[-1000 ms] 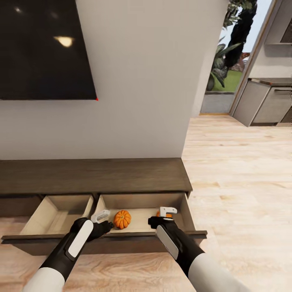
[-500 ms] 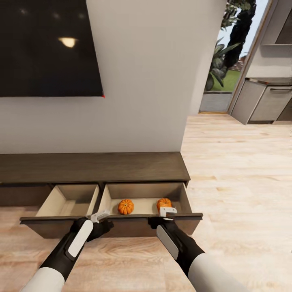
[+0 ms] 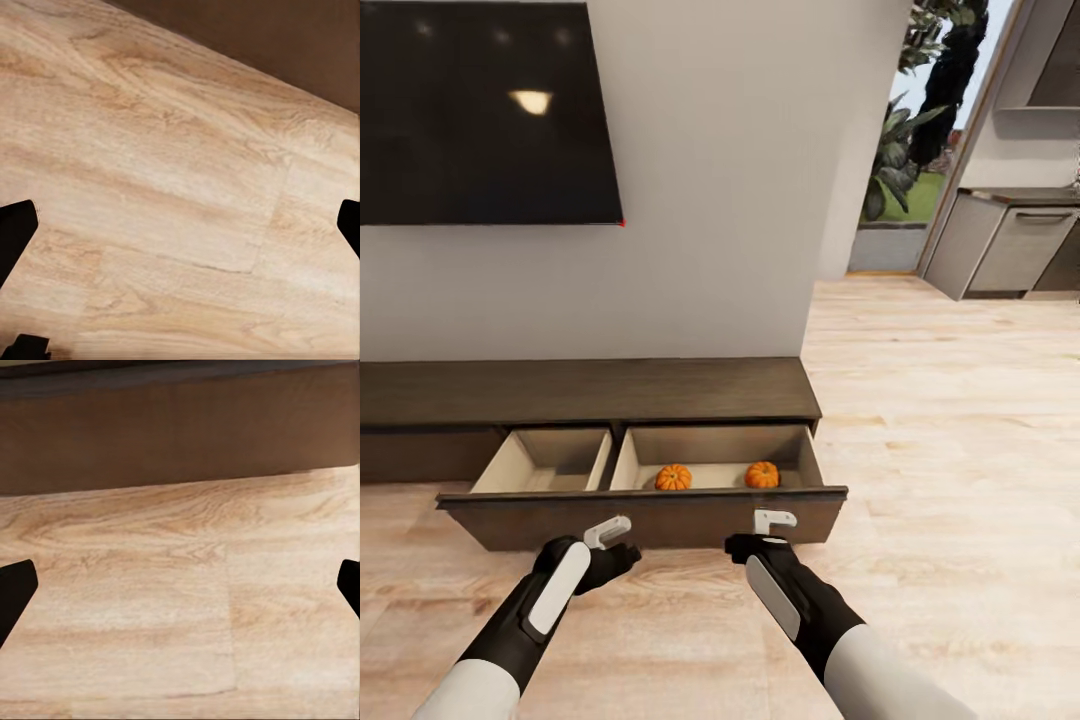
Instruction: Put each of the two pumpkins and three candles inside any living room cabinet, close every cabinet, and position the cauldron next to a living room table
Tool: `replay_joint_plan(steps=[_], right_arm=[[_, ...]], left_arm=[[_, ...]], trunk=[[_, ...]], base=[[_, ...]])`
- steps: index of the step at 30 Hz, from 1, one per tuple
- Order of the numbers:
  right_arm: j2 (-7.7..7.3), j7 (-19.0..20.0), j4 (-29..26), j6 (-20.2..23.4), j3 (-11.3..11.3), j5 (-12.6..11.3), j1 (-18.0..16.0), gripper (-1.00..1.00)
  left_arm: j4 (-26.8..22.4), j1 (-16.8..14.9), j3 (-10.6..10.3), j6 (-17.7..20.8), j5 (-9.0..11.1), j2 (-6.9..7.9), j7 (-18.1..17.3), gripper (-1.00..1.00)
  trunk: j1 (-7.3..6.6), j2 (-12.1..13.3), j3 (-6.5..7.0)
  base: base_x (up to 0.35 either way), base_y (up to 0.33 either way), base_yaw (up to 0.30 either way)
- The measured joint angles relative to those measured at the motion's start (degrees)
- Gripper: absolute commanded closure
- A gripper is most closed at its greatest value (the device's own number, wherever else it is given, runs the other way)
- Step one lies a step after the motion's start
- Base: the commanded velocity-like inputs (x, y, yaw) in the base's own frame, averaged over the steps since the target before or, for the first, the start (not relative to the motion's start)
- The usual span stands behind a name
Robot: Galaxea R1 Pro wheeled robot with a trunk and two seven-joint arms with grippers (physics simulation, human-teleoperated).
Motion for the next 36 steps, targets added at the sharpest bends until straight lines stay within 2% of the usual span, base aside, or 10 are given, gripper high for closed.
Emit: replay_joint_plan(steps=[12,14,19,21,23,28,33,36], right_arm=[[0.00,-0.06,0.01,0.06,0.12,0.09,0.00,-1.00],[0.00,-0.07,0.00,0.02,0.27,0.39,0.00,-1.00],[0.00,0.00,0.50,-1.19,0.55,0.90,0.20,-1.00],[0.00,0.01,0.73,-4.23,0.62,1.02,0.66,-1.00],[0.00,0.05,1.45,-6.63,0.66,1.04,0.86,-1.00],[0.00,0.86,2.54,-8.36,0.84,1.07,0.95,-1.00],[0.00,2.37,2.89,-8.59,1.01,1.20,0.97,-1.00],[0.00,2.69,3.07,-8.69,0.95,1.20,0.97,-1.00]], left_arm=[[0.22,0.00,-0.79,-1.35,-0.71,0.10,0.04,-1.00],[0.25,0.00,-0.91,-2.16,-0.76,0.12,0.02,-1.00],[0.62,0.00,-1.09,-7.15,-1.25,0.43,-0.07,-1.00],[0.78,0.00,-1.13,-8.73,-2.77,0.43,-0.08,-1.00],[0.85,0.00,-1.14,-9.83,-5.51,0.28,-0.09,-1.00],[2.24,0.00,-1.07,-12.47,-11.32,0.01,-0.43,-1.00],[4.60,0.00,-0.99,-16.28,-12.61,-0.08,-0.66,-1.00],[5.02,0.00,-0.98,-17.17,-12.77,-0.11,-0.69,-1.00]], trunk=[[2.64,-4.81,-2.15],[3.07,-5.62,-2.51],[4.17,-7.62,-3.41],[4.61,-8.42,-3.77],[5.05,-9.23,-4.13],[6.15,-11.23,-5.03],[7.25,-13.24,-5.93],[7.91,-14.44,-6.46]], base=[[-0.037,0.000,0.000],[0.000,0.000,0.000],[0.000,0.000,0.000],[0.000,0.000,0.000],[0.000,0.000,0.000],[0.000,0.000,0.000],[0.000,0.000,0.000],[0.000,0.000,0.000]])
